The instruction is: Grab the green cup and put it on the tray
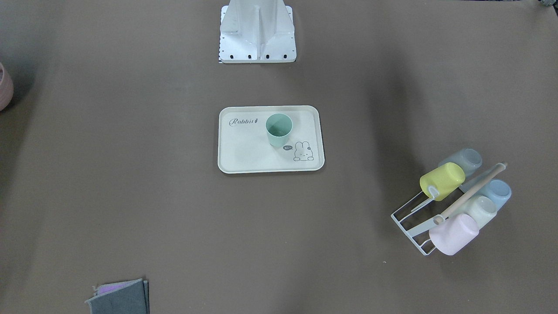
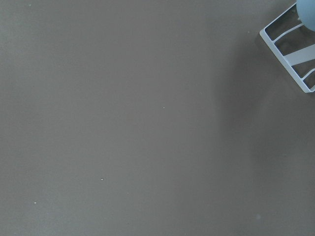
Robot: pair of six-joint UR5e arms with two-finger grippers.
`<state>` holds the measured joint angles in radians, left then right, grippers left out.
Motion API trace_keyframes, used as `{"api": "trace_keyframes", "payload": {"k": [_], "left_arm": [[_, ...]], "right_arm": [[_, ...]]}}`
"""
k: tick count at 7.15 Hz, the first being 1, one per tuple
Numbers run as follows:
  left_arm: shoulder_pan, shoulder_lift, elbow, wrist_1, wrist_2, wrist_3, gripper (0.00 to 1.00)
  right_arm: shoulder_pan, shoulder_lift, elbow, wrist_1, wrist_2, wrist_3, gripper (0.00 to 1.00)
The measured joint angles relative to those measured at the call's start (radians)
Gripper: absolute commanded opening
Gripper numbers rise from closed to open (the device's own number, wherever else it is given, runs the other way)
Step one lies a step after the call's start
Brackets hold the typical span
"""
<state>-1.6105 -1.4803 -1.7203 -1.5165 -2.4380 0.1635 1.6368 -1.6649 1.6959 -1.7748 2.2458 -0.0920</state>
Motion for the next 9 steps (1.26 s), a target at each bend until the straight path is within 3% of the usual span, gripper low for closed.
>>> {"api": "trace_keyframes", "payload": {"k": [9], "left_arm": [[-0.016, 0.012, 0.037, -0.014, 0.000, 0.003, 0.99]], "right_arm": [[0.000, 0.000, 0.001, 0.001, 0.002, 0.000, 1.00]]}}
